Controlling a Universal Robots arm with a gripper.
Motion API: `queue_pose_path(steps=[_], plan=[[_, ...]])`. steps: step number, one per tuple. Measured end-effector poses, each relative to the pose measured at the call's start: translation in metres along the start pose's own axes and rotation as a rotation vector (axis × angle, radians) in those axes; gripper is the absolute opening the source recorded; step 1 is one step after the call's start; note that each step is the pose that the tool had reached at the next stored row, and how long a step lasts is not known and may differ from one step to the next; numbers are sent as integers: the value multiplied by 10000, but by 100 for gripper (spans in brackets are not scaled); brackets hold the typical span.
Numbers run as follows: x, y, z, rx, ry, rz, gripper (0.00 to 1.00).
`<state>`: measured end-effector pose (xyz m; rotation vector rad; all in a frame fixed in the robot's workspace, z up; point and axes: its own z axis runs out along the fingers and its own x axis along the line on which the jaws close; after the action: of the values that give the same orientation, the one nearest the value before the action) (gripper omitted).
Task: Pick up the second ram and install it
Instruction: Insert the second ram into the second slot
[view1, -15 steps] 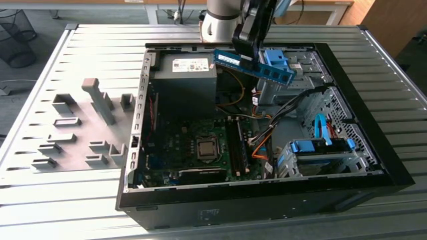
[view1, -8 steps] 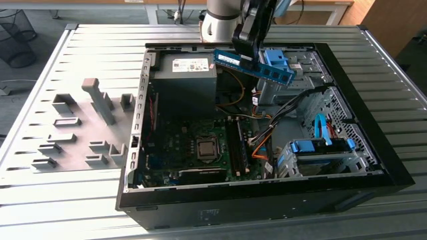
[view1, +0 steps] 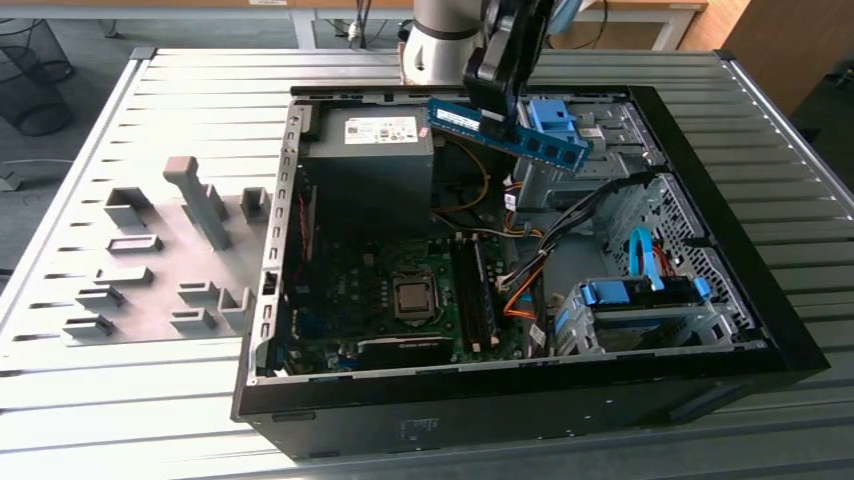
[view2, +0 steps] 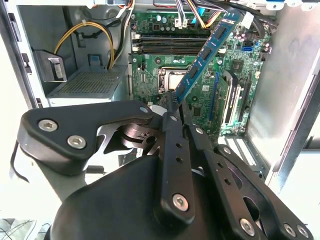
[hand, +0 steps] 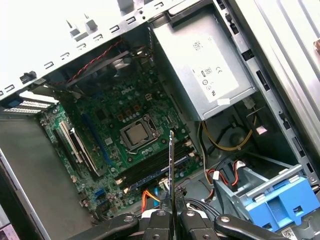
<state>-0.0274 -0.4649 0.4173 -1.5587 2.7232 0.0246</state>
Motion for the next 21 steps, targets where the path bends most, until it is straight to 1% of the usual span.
queue_pose_path(steps=[9,21], plan=[[0,0,6,33,14,1403,14],[0,0,16,98,64,3213,14]])
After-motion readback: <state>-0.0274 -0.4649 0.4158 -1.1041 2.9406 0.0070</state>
